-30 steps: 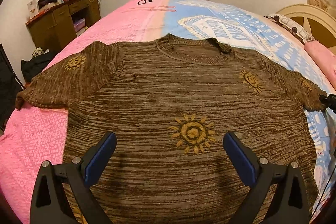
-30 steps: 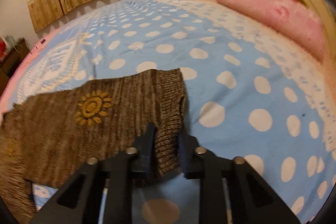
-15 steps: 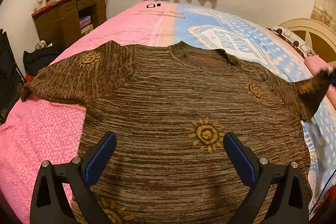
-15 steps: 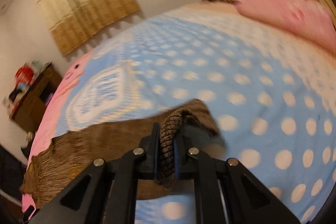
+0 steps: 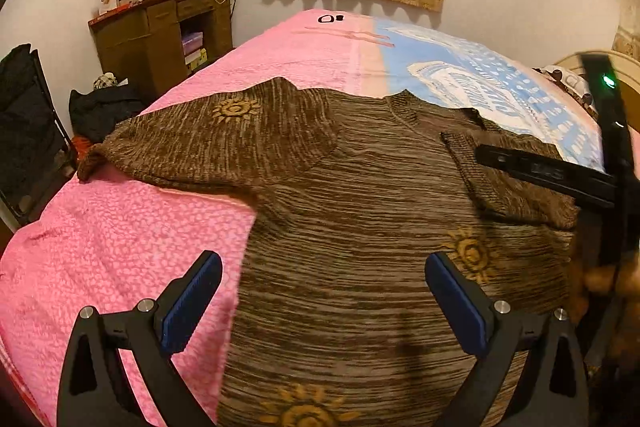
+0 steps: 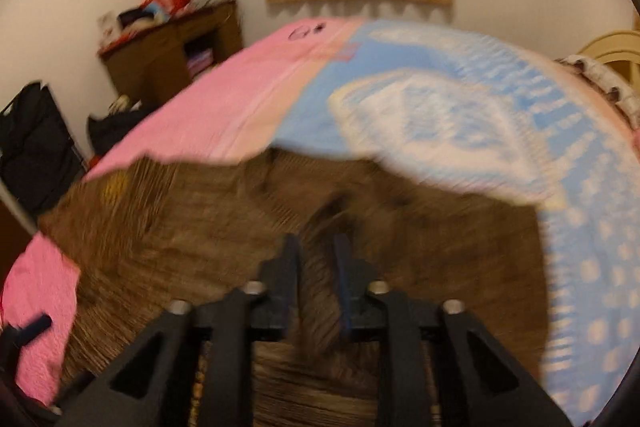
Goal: Fold small clothes
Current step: 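Fold the held sleeve onto the sweater body and open the right tool, then grasp the other sleeve with the left tool and lift it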
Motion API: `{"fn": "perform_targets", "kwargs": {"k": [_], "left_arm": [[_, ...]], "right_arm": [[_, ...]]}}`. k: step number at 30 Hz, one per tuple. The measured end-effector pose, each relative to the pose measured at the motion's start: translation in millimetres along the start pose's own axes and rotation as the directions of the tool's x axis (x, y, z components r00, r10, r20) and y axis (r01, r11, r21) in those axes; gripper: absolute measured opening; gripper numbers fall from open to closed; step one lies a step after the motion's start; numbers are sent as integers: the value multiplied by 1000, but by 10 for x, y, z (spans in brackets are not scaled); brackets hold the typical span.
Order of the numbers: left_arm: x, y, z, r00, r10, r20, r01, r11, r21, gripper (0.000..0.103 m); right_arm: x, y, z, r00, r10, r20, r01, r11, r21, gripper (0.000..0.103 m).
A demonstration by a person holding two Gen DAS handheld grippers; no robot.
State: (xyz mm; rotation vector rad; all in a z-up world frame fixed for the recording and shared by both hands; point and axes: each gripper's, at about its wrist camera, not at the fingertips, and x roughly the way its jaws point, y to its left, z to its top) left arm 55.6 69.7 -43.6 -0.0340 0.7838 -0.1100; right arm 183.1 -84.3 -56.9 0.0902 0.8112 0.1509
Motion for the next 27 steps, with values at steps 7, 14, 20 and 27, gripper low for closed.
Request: {"fn": "perform_targets", "kwargs": {"k": [7,14,20,27], "left_arm": [[139,-31,12,1000,-26,-13,26,1000,-16,102],[186,-141,-24,999,-10,-36,11,1000,16,102],[167,182,7,999,42,-35,-44,997,-66,102],[21,819,87,980,199,17,-194,969,-151,102]], "right_arm": [[-363,-459,-82,995,32,91,-43,992,122,30],[-110,-290,-184,999,50,-15,-48,997,67,22],[51,-136,-336,999,17,-28,-16,999,44,22],[-228,-206,-403,998,-27,49,24,998,53,27]]}}
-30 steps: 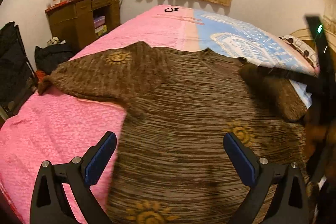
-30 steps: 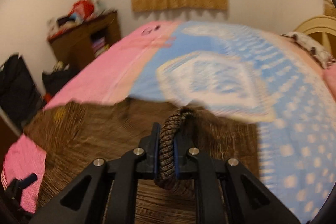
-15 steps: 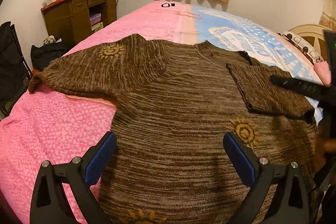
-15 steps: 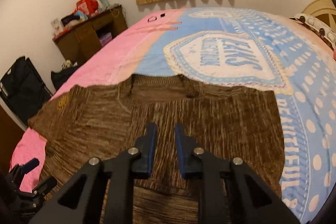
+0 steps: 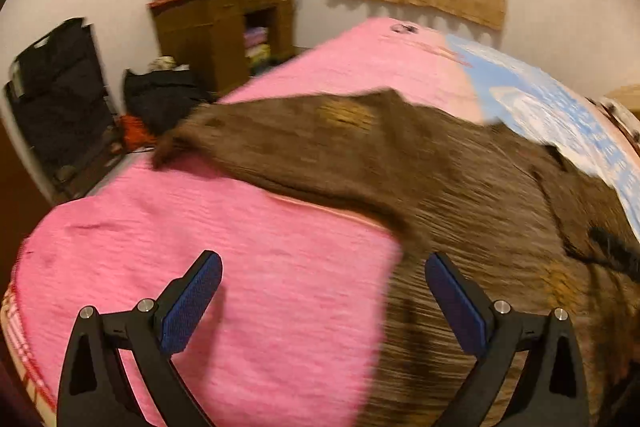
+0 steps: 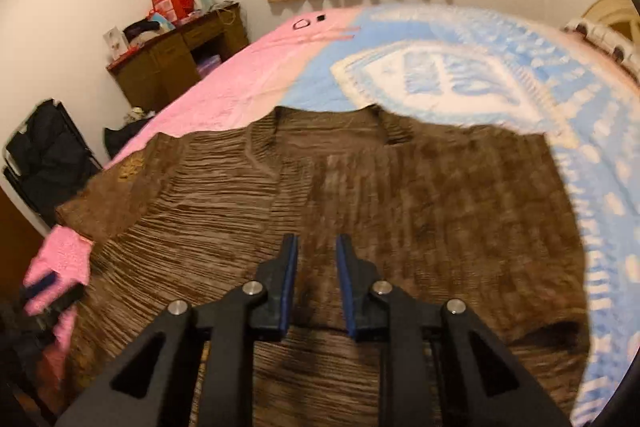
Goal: Fold small clothes
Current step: 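Grasp the other sleeve with the left tool and lift it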
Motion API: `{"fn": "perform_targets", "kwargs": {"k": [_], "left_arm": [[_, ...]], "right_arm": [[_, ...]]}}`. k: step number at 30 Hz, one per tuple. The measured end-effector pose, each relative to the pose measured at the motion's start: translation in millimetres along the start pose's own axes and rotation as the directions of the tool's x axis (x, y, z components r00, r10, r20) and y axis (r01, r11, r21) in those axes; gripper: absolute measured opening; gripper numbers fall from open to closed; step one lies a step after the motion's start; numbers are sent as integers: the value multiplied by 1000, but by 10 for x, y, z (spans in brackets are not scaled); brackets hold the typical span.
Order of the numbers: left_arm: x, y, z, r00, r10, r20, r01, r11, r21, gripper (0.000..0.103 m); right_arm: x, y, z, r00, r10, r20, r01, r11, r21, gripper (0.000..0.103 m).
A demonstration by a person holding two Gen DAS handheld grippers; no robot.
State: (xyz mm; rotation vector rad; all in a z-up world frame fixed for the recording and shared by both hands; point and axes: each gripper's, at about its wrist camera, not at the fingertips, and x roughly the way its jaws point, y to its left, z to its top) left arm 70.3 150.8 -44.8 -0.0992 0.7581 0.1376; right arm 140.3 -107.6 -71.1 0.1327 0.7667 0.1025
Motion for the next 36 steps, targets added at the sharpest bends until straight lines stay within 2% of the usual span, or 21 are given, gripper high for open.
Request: {"fn": "perform_targets", "kwargs": {"k": [3,6,7,9,11,13,14,18,20,21,22,24,26,28,29,30,31,32,33,35,36], "left_arm": [[-18,411,81,998,59,18,-57,992,-108,102],[11,843,141,997,69,19,-62,964,-260,102],[32,994,156,999,44,25,-33,947,-320,102],[106,1200,179,1000,-12,29,22,912,-410,102],[228,1362,193,998,-57,20,59,864,-500,102],[343,1449,185,993,-114,31,109,794,-598,101],[359,1455,199,991,-114,68,131,767,-628,101],[472,1288,362,978,-191,79,196,739,-645,101],[477,1166,445,976,-200,89,211,749,-628,101],[514,1137,472,979,-190,74,194,757,-624,101],[570,1155,480,981,-186,56,179,752,-635,101],[662,1238,466,981,-186,57,173,703,-690,101],[676,1287,527,982,-168,89,180,685,-706,99],[757,1378,580,977,-182,109,204,656,-727,77],[807,1421,544,971,-209,115,224,634,-741,59],[887,1455,490,959,-255,121,254,592,-765,46],[943,1481,428,955,-271,121,260,570,-780,39],[941,1475,406,960,-254,118,249,584,-773,25],[934,1482,363,958,-251,136,264,597,-758,18],[933,1521,308,957,-252,146,272,590,-760,7],[940,1546,291,954,-257,153,278,580,-766,5]], "right_arm": [[112,-44,-162,1000,-13,-28,13,1000,8,32],[39,-3,-165,1000,-30,6,30,999,-13,37],[37,16,-176,999,-36,9,36,999,-22,38],[17,33,-184,999,-43,16,43,999,-31,38],[19,24,-189,999,-35,16,35,999,-26,40],[15,-1,-195,1000,-23,18,24,1000,-17,40],[41,1,-192,1000,-20,17,20,1000,-15,40],[50,11,-194,1000,-19,17,19,1000,-24,43],[52,18,-194,1000,-19,18,20,999,-28,44],[52,16,-194,1000,-18,18,18,999,-27,44],[52,10,-194,1000,-15,18,15,1000,-25,44],[55,6,-193,1000,-12,18,12,1000,-22,44],[55,6,-195,1000,-12,20,12,1000,-21,44],[56,7,-193,1000,-12,19,12,1000,-21,44],[58,7,-194,1000,-12,18,12,1000,-21,44],[56,8,-195,1000,-12,19,12,1000,-21,44],[53,7,-196,1000,-11,19,12,1000,-20,44],[52,5,-194,1000,-10,19,11,1000,-20,44],[52,4,-195,1000,-10,19,10,1000,-19,44],[51,7,-195,1000,-9,19,9,1000,-18,45],[51,9,-196,1000,-8,19,8,1000,-18,45]]}}
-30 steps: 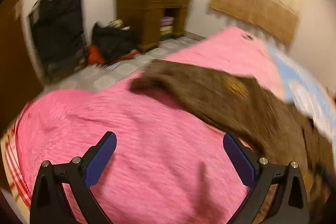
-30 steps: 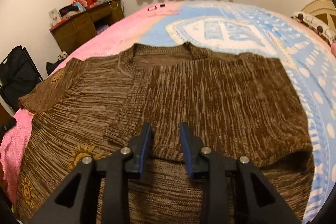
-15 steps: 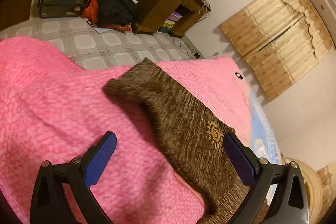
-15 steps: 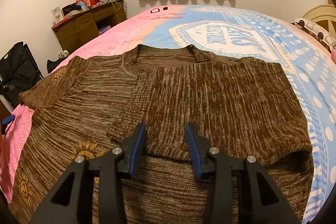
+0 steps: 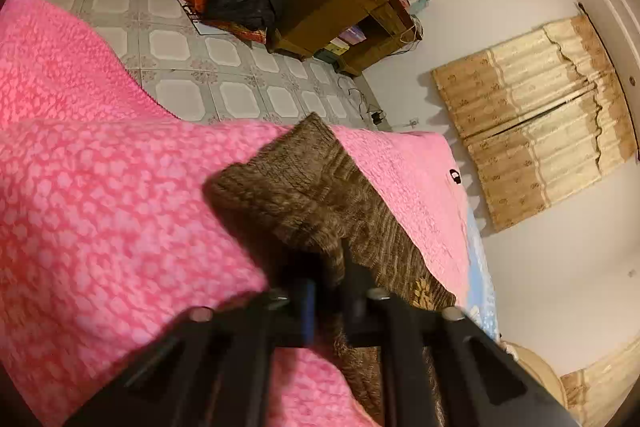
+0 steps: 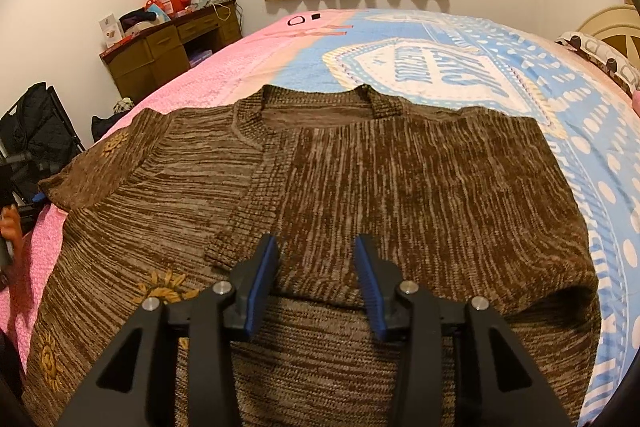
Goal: Fold small clothes
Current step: 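Grasp the other sleeve with the left tool and lift it, then fold the held sleeve and side over the body, open the left tool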
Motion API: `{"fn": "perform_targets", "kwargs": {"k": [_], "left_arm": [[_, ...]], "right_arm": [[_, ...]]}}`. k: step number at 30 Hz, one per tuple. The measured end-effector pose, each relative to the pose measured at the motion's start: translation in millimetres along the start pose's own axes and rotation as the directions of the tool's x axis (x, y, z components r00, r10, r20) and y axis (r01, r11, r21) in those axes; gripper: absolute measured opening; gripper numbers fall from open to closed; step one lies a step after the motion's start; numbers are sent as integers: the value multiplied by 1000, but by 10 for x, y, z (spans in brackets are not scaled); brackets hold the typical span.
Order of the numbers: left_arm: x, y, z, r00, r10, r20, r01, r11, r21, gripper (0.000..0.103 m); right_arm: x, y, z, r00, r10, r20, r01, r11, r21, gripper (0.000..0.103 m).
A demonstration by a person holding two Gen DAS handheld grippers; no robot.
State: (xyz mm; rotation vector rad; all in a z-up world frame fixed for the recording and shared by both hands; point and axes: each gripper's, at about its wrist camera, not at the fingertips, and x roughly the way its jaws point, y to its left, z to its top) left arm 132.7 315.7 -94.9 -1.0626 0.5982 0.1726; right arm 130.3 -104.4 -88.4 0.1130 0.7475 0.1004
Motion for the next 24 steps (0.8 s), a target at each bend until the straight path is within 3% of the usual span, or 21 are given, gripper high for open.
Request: {"fn": "perform_targets", "kwargs": {"k": [2,5,9,11,14,16,20,22,24], "left_arm": [[-34,-2,13,1000,-9,8,9,1000,-3,4],[-86,-164,-8,998,47,30,-49,996,80,4],[-211,-526,-63,997,15,81,-32,977,210,4],[-247,-780,-129,995,-5,99,-26,950,311,4],[-309,-1274,-363,992,-52,113,-11,870,493,4],[-350,-1595,-616,990,-95,102,12,790,613,4],[-382,-2115,-1436,988,-148,55,34,543,839,4],[-323,-2179,-1861,991,-126,33,23,418,908,4],[-179,-2155,-2335,998,-63,-8,25,265,964,4]], "right_arm": [[0,1,-2,1000,2,0,-2,1000,0,45],[-12,-9,-4,1000,6,4,-6,1000,6,45],[-24,-39,4,1000,13,11,-13,1000,19,45],[-56,-59,13,1000,11,23,-11,999,31,45],[-202,-146,30,997,14,77,-20,997,76,45],[-299,-220,38,995,15,99,-26,993,111,45],[-433,-402,-3,996,5,93,-22,983,182,45],[-485,-502,-54,997,5,83,-23,975,221,46],[-527,-562,-102,997,0,79,-18,971,239,47]]}}
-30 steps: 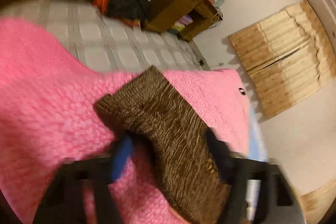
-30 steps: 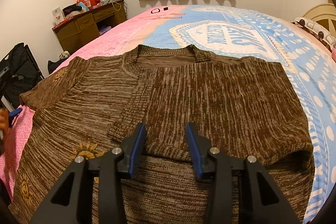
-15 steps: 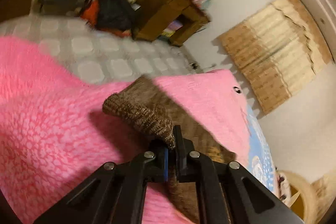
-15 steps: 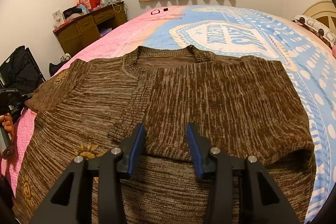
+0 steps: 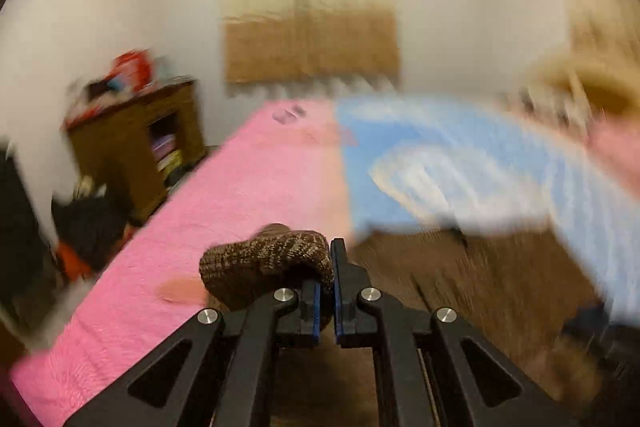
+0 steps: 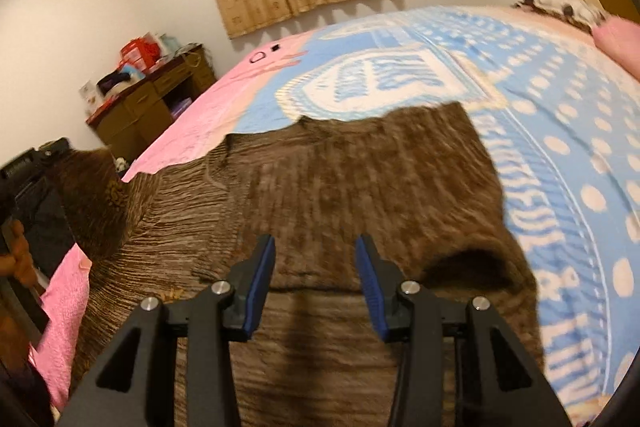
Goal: Fold small clothes
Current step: 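Fold the held sleeve and side over the body, open the left tool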
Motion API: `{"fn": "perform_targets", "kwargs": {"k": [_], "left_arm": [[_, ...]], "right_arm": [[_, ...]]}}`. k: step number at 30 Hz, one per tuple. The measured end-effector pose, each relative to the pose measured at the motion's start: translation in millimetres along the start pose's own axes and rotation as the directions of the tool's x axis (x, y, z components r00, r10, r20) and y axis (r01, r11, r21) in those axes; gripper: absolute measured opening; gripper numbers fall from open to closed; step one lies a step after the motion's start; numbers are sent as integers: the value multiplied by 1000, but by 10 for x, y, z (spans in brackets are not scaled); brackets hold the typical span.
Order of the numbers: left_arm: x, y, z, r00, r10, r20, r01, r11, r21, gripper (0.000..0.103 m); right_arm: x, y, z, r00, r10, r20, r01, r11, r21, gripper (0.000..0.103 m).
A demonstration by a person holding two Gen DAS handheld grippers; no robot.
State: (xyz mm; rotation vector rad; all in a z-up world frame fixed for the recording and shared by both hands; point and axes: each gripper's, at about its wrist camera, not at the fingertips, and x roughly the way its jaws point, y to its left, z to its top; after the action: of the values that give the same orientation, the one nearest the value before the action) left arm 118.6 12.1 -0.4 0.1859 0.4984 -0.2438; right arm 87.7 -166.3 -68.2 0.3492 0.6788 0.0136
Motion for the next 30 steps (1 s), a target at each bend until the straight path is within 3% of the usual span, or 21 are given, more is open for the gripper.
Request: {"fn": "perform_targets", "kwargs": {"k": [3,7,9,13,14,15,17,20,24,26,30], "left_arm": [[178,-505,-378,990,-29,-135,55,979,195,4],[102,-709,-639,985,22,-172,29,957,289,5],[-23,-617,-662,986,8,-169,35,967,254,5],[-330,-330,-689,980,-97,-173,115,989,94,9],[-407,-242,-724,979,-115,-165,127,990,64,18],[-446,-207,-746,980,-122,-159,131,990,50,42],[-519,-153,-846,984,-88,-154,97,994,53,72],[-698,-8,-943,988,-86,-130,89,996,19,71],[-883,365,-1019,993,-66,-95,55,991,-120,71],[-889,538,-1027,995,-33,-96,15,985,-174,71],[-875,767,-1023,994,11,-112,-37,972,-231,71]], "right_arm": [[-33,-53,-55,1000,-8,-12,8,1000,-4,48],[-8,-75,-106,999,12,-40,-12,1000,2,53],[10,-69,-97,998,27,-53,-27,1000,7,54],[-35,5,27,998,50,-27,-50,999,-4,54],[-49,36,66,998,59,-18,-59,998,-14,55],[-55,84,121,997,70,-13,-70,997,-26,55],[-41,209,210,995,103,-14,-104,993,-53,55],[18,474,304,987,158,-34,-161,981,-111,55],[185,963,272,972,217,-89,-231,948,-216,67],[374,1231,203,963,235,-135,-263,928,-264,67],[875,1629,134,955,204,-215,-263,918,-296,66]]}}
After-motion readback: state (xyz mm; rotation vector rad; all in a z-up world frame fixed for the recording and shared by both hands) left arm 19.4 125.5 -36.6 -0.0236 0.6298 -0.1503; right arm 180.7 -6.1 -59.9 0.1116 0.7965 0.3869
